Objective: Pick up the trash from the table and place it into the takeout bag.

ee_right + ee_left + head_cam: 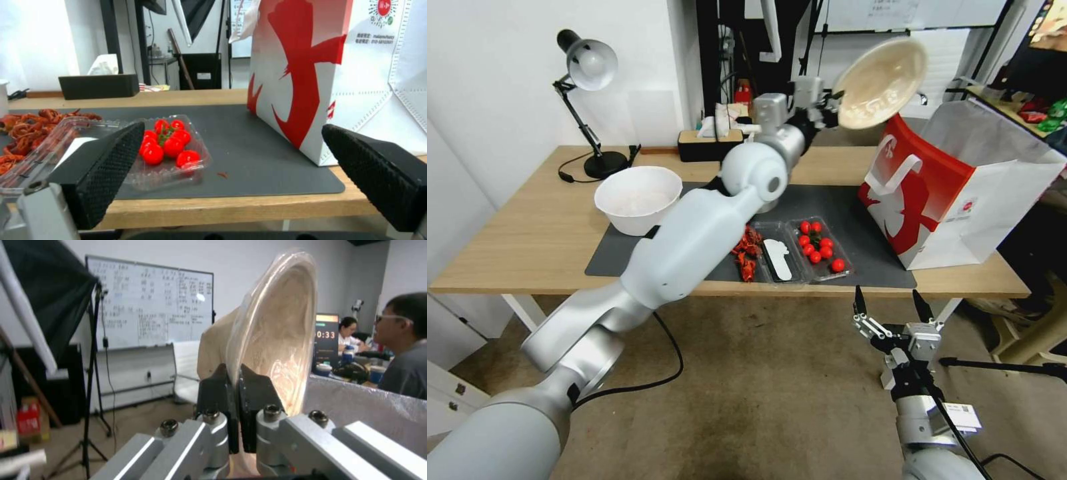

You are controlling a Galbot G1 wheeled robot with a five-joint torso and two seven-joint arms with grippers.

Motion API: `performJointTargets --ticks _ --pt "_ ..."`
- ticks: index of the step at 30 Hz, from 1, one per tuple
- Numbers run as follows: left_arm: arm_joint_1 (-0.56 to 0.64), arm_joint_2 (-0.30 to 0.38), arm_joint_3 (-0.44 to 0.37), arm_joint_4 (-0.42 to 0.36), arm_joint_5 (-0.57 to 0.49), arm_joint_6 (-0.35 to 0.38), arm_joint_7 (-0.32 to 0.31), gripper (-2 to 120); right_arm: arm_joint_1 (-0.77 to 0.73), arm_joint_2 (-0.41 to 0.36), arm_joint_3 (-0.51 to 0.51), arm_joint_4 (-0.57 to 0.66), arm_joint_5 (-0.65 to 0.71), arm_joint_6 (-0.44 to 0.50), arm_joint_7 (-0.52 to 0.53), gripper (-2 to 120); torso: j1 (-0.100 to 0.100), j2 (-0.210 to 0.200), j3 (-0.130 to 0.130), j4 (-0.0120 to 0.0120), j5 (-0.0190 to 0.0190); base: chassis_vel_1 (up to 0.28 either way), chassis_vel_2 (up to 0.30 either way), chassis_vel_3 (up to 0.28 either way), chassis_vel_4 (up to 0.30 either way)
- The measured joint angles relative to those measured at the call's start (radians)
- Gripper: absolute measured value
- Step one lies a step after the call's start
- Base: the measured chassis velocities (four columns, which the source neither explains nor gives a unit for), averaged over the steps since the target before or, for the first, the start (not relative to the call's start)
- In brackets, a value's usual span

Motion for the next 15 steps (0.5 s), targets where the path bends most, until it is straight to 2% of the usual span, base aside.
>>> performJointTargets --ticks 8,11,15 --pt "-0.062 -0.030 0.081 0.060 0.147 -0.050 0.039 0 -0.002 0.002 0.006 0.000 0.001 0.001 0.001 100 0.000 0.000 0.000 0.0000 -0.0001 0.000 0.000 0.000 0.000" --pt "-0.088 -0.042 0.126 0.098 0.246 -0.093 0.075 0 -0.004 0.006 0.008 0.000 0.001 0.001 0.002 100 0.000 0.000 0.000 -0.0001 0.0000 0.000 0.000 0.000 0.000" --pt "-0.095 -0.046 0.150 0.112 0.314 -0.119 0.099 0 -0.003 0.008 0.009 0.000 0.001 0.001 0.002 100 0.000 0.000 0.000 0.0000 -0.0001 0.000 0.000 0.000 0.000"
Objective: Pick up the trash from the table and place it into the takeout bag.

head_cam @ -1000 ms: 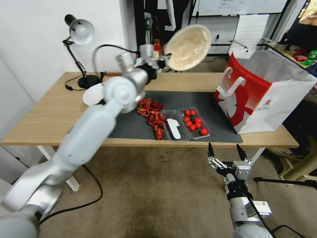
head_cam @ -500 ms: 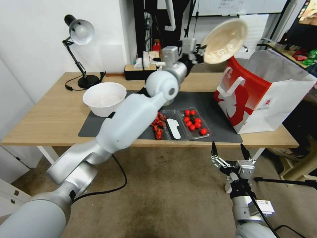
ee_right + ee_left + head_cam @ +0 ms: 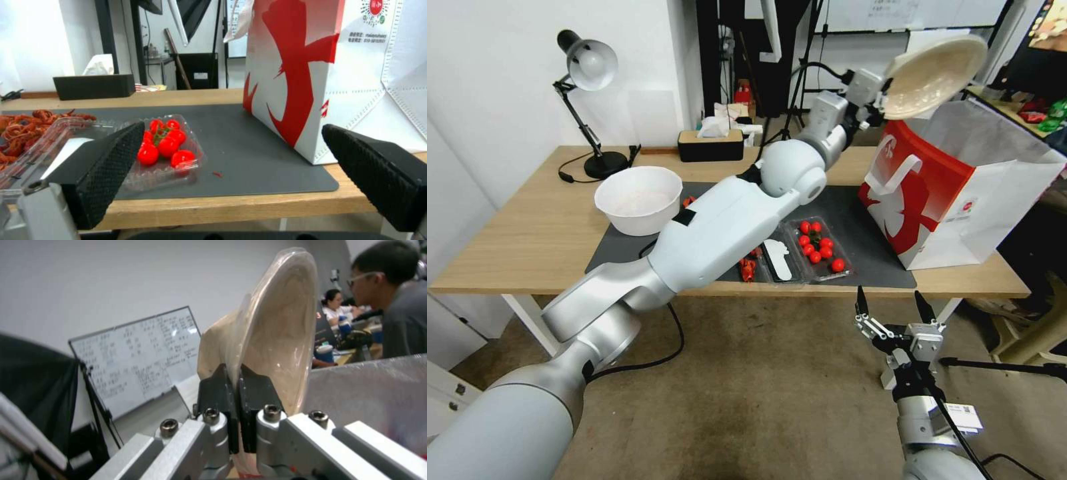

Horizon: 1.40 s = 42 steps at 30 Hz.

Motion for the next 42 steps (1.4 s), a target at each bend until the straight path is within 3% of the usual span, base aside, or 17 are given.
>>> performJointTargets --ticks 6,14,26,30,33,42 --pt "-0.003 -0.022 0.019 0.056 0.120 -0.042 0.033 0 0.009 0.000 0.005 -0.015 0.002 0.000 0.001 100 0.000 0.000 0.000 0.0000 0.0000 0.000 0.000 0.000 0.000" --pt "0.004 -0.028 0.038 0.071 0.149 -0.058 0.035 1 0.011 0.003 0.005 -0.018 0.003 0.000 0.001 100 0.000 0.000 0.000 -0.0001 0.0000 0.000 0.000 0.000 0.000" --pt "0.014 0.004 0.036 0.028 0.118 -0.055 0.011 48 0.014 0.007 0.000 -0.022 0.003 0.000 0.000 100 0.000 0.000 0.000 -0.0002 -0.0001 0.000 0.000 0.000 0.000" --pt "0.032 0.028 0.018 0.002 0.105 -0.049 0.003 58 0.016 0.007 0.000 -0.022 0.003 0.000 -0.001 100 0.000 0.000 0.000 -0.0003 -0.0001 0.000 0.000 0.000 0.000" --pt "0.098 0.078 -0.031 -0.052 0.097 -0.038 -0.004 73 0.029 0.007 -0.003 -0.033 0.003 0.000 -0.001 100 0.000 0.000 0.000 0.0000 -0.0003 0.000 0.000 0.000 0.000" --pt "0.294 0.215 -0.178 -0.186 0.094 -0.016 -0.004 99 0.069 -0.001 -0.014 -0.069 0.023 0.000 -0.001 100 0.000 0.000 0.000 0.0002 -0.0004 0.000 0.000 0.000 0.000"
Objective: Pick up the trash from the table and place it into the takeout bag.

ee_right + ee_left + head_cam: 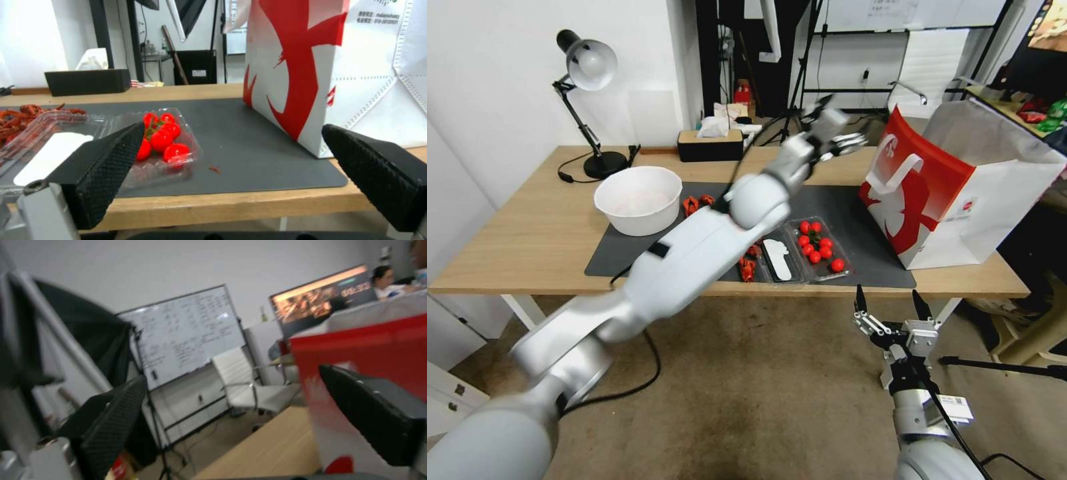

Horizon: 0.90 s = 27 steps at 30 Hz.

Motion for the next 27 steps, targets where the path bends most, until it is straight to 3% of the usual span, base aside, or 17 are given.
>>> performJointTargets --ticks 7,11,14,17,19,20,22,27 --pt "0.260 0.129 -0.197 -0.217 0.031 0.073 0.000 100 0.002 -0.002 -0.004 0.007 0.004 -0.002 -0.001 100 0.000 0.000 0.000 -0.0002 0.0001 0.000 0.000 0.000 0.000" --pt "0.355 0.155 -0.268 -0.291 0.046 0.091 0.001 100 -0.003 -0.001 -0.006 0.014 0.004 -0.002 -0.003 100 0.000 0.000 0.000 -0.0002 -0.0001 0.000 0.000 0.000 0.000" --pt "0.497 0.188 -0.384 -0.401 0.068 0.102 0.005 100 -0.019 0.000 -0.006 0.035 0.003 -0.002 -0.008 100 0.000 0.000 0.000 -0.0001 0.0004 0.000 0.000 0.000 0.000" --pt "0.556 0.199 -0.418 -0.436 0.080 0.103 0.007 100 -0.030 0.001 -0.006 0.048 0.001 -0.002 -0.012 100 0.000 0.000 0.000 -0.0003 0.0000 0.000 0.000 0.000 0.000" --pt "0.677 0.210 -0.476 -0.504 0.107 0.102 0.006 100 -0.061 0.008 -0.004 0.076 -0.009 -0.001 -0.021 100 0.000 0.000 0.000 -0.0004 0.0004 0.000 0.000 0.000 0.000" --pt "0.677 0.210 -0.476 -0.504 0.107 0.102 0.006 100 -0.061 0.008 -0.004 0.076 -0.009 -0.001 -0.021 100 0.000 0.000 0.000 -0.0004 0.0004 0.000 0.000 0.000 0.000" --pt "0.799 0.206 -0.529 -0.577 0.134 0.102 0.003 100 -0.097 0.020 -0.003 0.107 -0.025 0.000 -0.032 100 0.000 0.000 0.000 -0.0005 0.0001 0.000 0.000 0.000 0.000" --pt "0.967 0.181 -0.621 -0.691 0.170 0.091 0.003 100 -0.145 0.040 -0.003 0.151 -0.055 0.000 -0.045 100 0.000 0.000 0.000 -0.0003 0.0005 0.000 0.000 0.000 0.000"
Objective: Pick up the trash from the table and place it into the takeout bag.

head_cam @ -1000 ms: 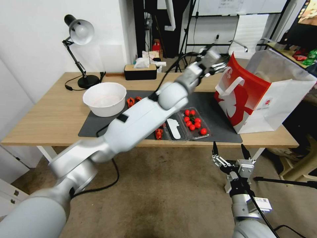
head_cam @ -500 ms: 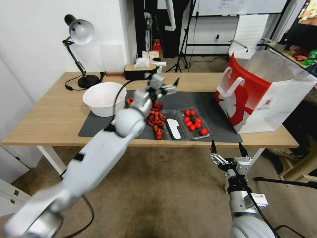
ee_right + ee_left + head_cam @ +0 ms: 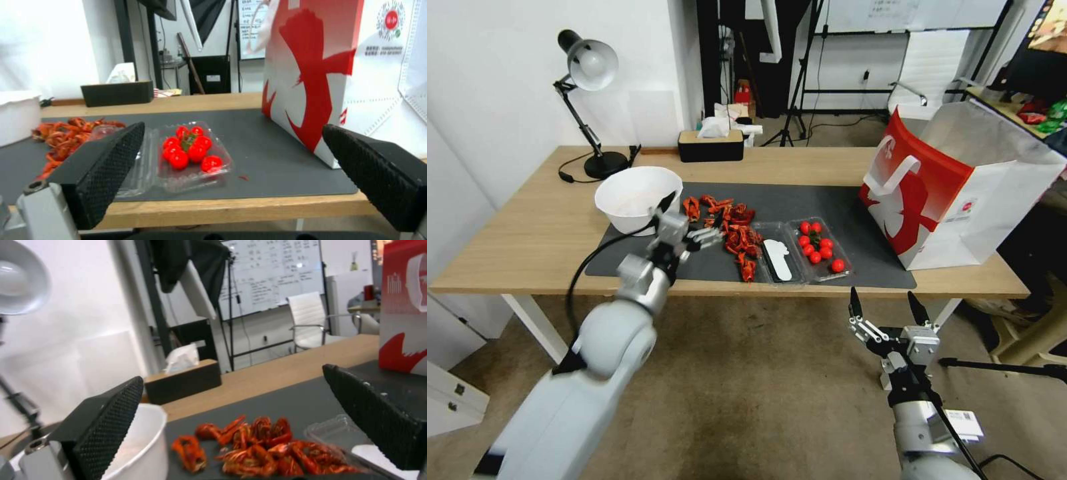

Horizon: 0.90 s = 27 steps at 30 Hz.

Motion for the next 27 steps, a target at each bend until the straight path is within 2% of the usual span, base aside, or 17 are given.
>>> performJointTargets --ticks 1,3,10,12,13,16,20,27 --pt "0.066 -0.011 -0.036 -0.038 0.014 -0.019 0.000 100 -0.020 0.006 -0.001 0.016 -0.013 0.000 -0.005 100 0.000 0.000 0.000 -0.0001 -0.0002 0.000 0.000 0.000 0.000" --pt "0.108 -0.018 -0.056 -0.055 0.021 -0.033 0.001 100 -0.028 0.010 -0.003 0.023 -0.019 0.000 -0.009 100 0.000 0.000 0.000 0.0002 -0.0004 0.000 0.000 0.000 0.000" --pt "0.250 -0.069 -0.128 -0.073 0.040 -0.093 0.002 100 -0.001 0.009 -0.014 0.010 -0.023 0.000 -0.012 100 0.000 0.000 0.000 0.0002 0.0000 0.000 0.000 0.000 0.000" --pt "0.315 -0.105 -0.143 -0.087 0.065 -0.125 0.002 100 -0.004 0.009 -0.015 0.005 -0.023 0.000 -0.016 100 0.000 0.000 0.000 0.0001 0.0002 0.000 0.000 0.000 0.000" --pt "0.315 -0.105 -0.143 -0.087 0.065 -0.125 0.002 100 -0.004 0.009 -0.015 0.005 -0.023 0.000 -0.016 100 0.000 0.000 0.000 0.0001 0.0002 0.000 0.000 0.000 0.000" --pt "0.382 -0.164 -0.128 -0.086 0.109 -0.169 0.002 100 0.010 0.004 -0.014 -0.007 -0.007 0.000 -0.029 100 0.000 0.000 0.000 0.0001 0.0001 0.000 0.000 0.000 0.000" --pt "0.417 -0.194 -0.114 -0.073 0.132 -0.197 0.003 100 0.015 -0.004 -0.011 -0.015 0.023 0.000 -0.046 100 0.000 0.000 0.000 0.0000 0.0001 0.000 0.000 0.000 0.000" --pt "0.435 -0.211 -0.095 -0.011 0.140 -0.231 0.004 100 0.064 -0.035 0.003 -0.051 0.125 0.000 -0.092 100 0.000 0.000 0.000 0.0001 0.0000 0.000 0.000 0.000 0.000"
